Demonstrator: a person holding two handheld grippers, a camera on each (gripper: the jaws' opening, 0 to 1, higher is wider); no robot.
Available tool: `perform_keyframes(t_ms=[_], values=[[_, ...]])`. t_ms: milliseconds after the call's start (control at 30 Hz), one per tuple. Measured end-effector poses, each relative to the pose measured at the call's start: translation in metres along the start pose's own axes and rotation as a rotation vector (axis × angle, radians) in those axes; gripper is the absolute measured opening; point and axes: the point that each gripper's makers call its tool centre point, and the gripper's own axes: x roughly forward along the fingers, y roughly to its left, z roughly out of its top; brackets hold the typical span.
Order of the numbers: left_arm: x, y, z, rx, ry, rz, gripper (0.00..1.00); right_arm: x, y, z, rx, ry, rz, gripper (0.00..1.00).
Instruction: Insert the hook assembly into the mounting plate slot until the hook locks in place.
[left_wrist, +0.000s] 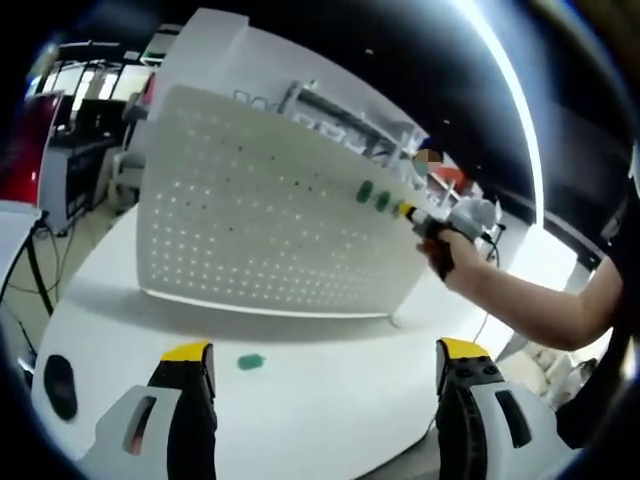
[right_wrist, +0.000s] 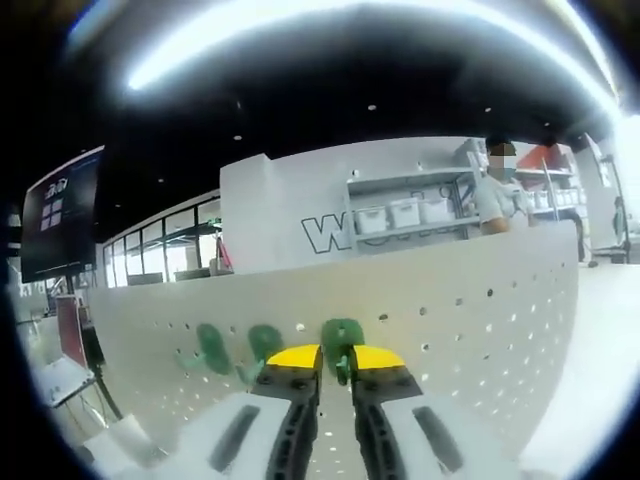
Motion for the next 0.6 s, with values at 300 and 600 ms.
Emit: perform_keyframes(t_ms=[300,600], values=[[-0.006,0.003,0.0,-0.008,0.005,0.008,0.93,-0.01,0.005,0.026,-0.036,-0.05,0.001,0.18],[-0.011,0.004,-0.002,-0.004,0.013,0.017,0.92,-0.05,0.01,0.041,-0.063,-0.056,0.078,0.21]])
